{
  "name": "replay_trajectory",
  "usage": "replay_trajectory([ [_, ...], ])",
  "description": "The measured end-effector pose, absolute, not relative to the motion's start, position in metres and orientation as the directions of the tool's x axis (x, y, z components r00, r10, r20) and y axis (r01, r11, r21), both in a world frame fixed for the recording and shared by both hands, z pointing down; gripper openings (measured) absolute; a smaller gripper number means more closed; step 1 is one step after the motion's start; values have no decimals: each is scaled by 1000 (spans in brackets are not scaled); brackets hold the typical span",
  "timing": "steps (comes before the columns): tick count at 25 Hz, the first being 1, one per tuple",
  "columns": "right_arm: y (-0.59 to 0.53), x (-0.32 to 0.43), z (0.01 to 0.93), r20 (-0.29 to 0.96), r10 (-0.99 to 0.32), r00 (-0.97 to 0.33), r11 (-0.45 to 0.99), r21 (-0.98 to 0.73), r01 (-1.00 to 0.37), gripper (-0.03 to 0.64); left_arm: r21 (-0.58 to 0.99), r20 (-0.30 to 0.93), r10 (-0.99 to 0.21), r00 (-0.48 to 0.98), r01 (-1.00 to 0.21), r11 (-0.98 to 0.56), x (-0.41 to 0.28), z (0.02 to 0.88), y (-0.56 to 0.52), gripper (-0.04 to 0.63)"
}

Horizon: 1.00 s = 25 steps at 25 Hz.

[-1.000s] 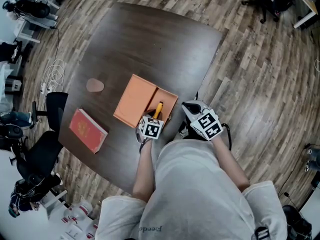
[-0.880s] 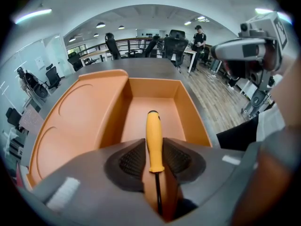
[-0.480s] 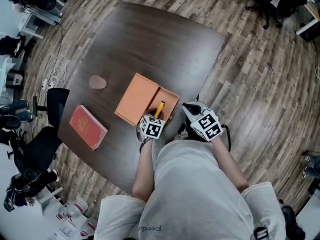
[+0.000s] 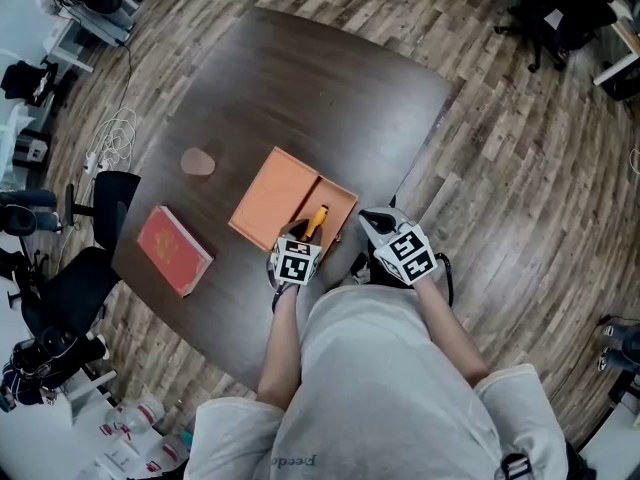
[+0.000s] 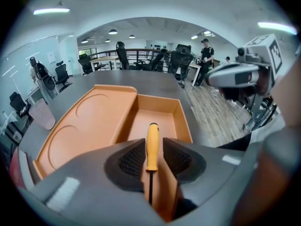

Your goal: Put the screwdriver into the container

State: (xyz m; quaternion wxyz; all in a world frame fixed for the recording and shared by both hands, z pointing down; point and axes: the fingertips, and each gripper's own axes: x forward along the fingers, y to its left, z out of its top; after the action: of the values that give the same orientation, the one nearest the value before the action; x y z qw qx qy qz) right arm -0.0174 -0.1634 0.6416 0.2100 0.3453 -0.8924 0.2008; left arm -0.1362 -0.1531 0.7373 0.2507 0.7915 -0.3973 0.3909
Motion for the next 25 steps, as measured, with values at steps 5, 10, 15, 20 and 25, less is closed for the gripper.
replay_trajectory([
  [5, -160, -20, 642, 516, -536, -668, 684, -199, -702, 2, 135, 765, -494, 414, -853, -505, -136, 723, -150, 172],
  [10, -156, -32, 646, 508, -535, -675, 680, -216, -701, 2, 176, 726, -530, 438, -864, -472, -138, 706, -137, 170],
  [15, -145, -51, 650, 509, -515, -689, 694, -224, -685, 2, 186, 697, -564, 442, -872, -453, -151, 692, -123, 172],
  [20, -132, -69, 650, 507, -500, -703, 712, -223, -666, 2, 239, 648, -607, 459, -880, -411, -166, 679, -113, 170],
  [25, -127, -77, 652, 502, -502, -704, 712, -222, -666, 2, 262, 606, -640, 473, -878, -401, -175, 663, -109, 170],
])
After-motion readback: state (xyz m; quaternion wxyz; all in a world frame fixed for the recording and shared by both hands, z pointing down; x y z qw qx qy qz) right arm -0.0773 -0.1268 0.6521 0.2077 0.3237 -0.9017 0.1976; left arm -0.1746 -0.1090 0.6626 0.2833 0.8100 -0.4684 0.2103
